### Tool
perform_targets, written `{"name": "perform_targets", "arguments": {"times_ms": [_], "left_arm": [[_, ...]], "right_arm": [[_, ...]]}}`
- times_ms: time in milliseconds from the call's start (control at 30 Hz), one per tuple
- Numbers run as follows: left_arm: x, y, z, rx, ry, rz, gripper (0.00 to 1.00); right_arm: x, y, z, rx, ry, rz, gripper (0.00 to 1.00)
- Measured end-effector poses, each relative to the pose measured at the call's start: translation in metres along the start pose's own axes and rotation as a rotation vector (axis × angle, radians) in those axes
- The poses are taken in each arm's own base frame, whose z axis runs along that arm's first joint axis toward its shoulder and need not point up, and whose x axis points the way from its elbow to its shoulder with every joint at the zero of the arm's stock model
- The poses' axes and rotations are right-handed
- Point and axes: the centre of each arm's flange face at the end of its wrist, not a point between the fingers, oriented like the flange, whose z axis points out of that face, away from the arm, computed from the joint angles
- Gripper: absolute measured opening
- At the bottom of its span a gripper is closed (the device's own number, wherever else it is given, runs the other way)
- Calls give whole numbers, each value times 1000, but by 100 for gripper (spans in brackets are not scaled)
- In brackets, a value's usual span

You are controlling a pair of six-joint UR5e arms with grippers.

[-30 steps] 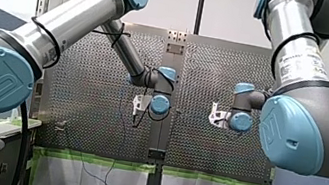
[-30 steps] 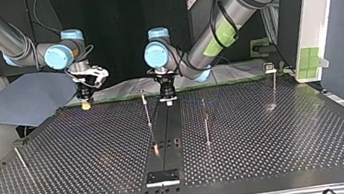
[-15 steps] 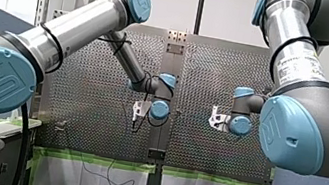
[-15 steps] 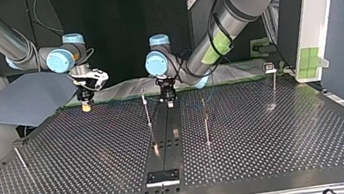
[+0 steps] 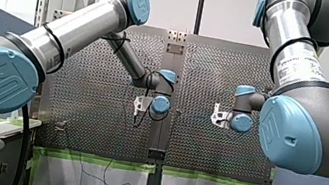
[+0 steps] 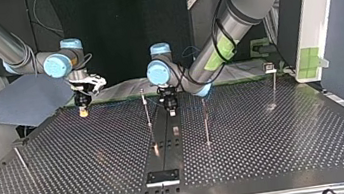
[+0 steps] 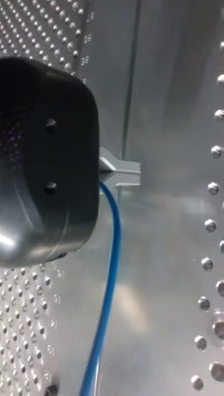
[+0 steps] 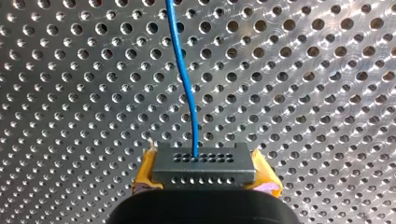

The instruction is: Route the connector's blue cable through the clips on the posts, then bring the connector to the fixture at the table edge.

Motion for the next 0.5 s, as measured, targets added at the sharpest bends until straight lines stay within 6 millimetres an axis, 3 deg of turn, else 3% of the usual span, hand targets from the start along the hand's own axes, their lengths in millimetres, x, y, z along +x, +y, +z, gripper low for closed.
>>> {"name": "perform_targets", "arguments": {"times_ms": [167, 200, 233, 267, 500], "left_arm": [[0, 1, 1, 2, 1, 3, 2], [0, 1, 1, 5, 1, 4, 12], [-1, 0, 1, 9, 1, 4, 30], [-1, 0, 2, 14, 1, 4, 36], [0, -2, 1, 29, 2, 13, 39]], "right_arm": [[2, 1, 4, 7, 5, 1, 0], [3, 1, 4, 9, 6, 2, 0], [3, 1, 5, 11, 7, 2, 0], [4, 1, 6, 12, 8, 3, 0], [9, 3, 12, 17, 15, 4, 0]]}}
